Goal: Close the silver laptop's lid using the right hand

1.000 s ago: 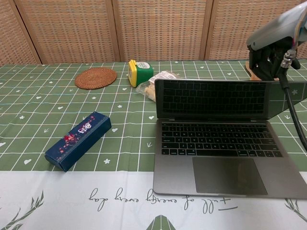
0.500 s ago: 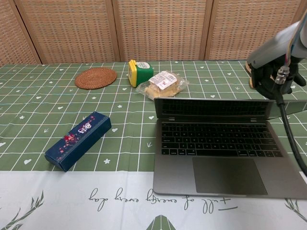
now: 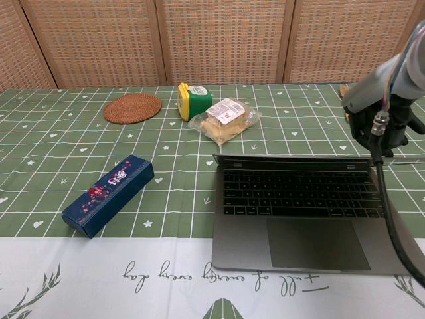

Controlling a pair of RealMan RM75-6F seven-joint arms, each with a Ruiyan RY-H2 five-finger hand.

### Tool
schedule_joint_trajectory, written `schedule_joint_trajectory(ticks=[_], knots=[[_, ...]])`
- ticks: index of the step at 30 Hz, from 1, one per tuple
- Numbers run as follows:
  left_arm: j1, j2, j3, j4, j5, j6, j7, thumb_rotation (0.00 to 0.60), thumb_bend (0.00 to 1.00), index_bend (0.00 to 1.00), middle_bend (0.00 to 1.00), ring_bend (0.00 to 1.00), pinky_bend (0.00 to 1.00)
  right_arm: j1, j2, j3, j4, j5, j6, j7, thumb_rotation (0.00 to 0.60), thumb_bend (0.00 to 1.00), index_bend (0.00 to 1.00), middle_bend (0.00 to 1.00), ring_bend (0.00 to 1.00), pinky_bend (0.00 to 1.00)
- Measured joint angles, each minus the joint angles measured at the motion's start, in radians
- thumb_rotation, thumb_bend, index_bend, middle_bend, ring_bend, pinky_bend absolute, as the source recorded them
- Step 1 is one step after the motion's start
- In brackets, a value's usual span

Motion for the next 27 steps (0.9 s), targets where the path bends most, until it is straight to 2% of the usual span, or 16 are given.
schedule_joint_trajectory(ticks=[27], knots=[[0.004, 0.004, -0.003, -0.003, 0.001, 0.01, -0.002, 0.6, 0.13, 0.0, 0.0, 0.0, 0.0, -0.03, -0.094, -0.038, 0.069, -0.007, -0.023, -0.025, 0.6, 1.0, 0.7, 0.57, 0.5, 0.55]])
